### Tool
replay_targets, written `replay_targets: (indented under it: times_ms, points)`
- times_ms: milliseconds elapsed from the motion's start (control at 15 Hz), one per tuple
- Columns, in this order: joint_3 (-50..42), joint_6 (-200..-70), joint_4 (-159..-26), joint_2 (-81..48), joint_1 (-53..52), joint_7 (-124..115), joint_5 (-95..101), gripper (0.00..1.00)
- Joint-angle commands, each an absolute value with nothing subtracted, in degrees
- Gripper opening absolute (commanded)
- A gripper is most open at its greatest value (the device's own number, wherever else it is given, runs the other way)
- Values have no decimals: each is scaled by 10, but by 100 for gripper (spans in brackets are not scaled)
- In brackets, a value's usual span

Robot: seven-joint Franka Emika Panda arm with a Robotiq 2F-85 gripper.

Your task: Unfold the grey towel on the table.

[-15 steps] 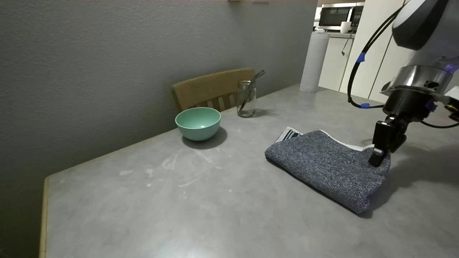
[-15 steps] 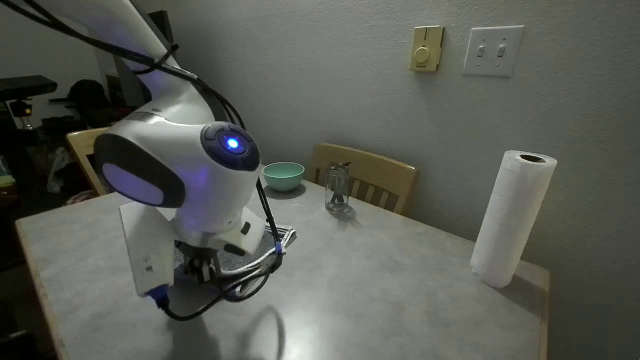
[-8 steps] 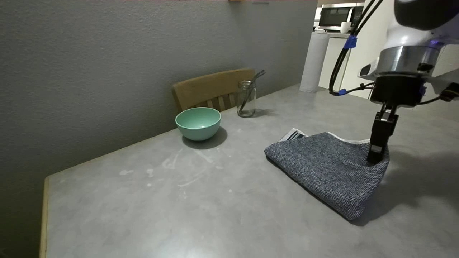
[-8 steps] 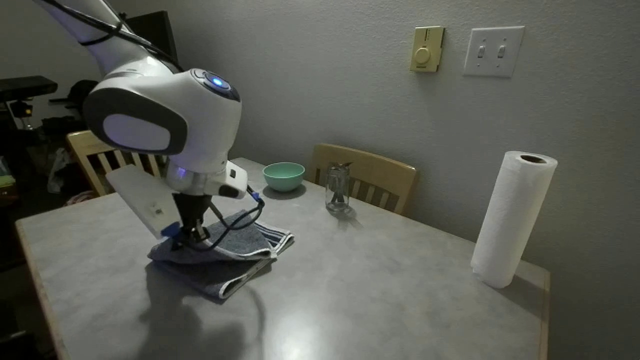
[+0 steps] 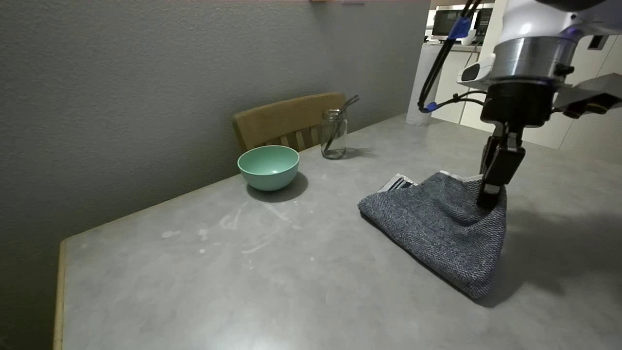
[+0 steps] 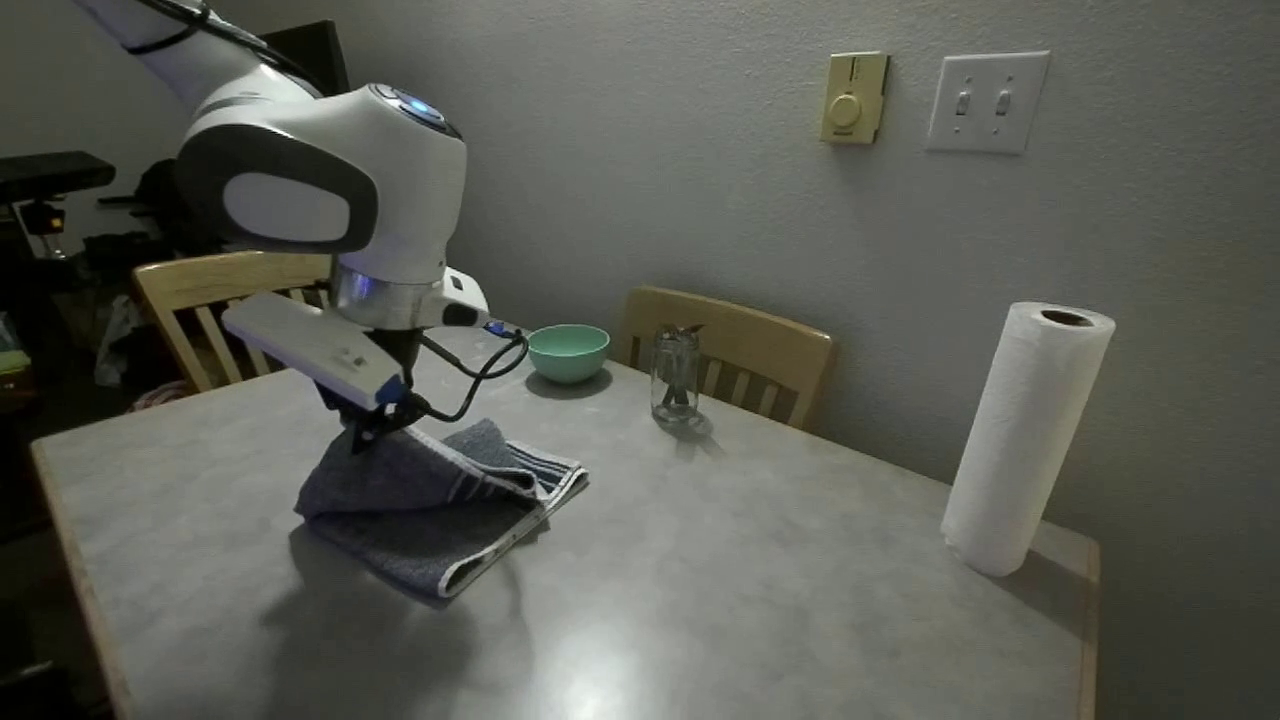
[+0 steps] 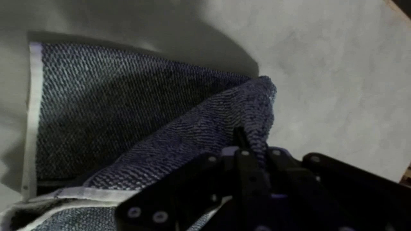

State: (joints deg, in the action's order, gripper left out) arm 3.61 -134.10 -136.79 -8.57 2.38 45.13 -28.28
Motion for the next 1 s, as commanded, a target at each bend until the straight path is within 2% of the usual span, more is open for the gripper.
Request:
replay_targets:
  times_ms: [0, 400, 933]
  points:
    - [56, -1272, -1338, -84, 30, 549, -329, 1]
    - [67, -1126, -1277, -110, 9, 629, -327, 1]
    - [71, -941, -1172, -224, 3, 704, -237, 1]
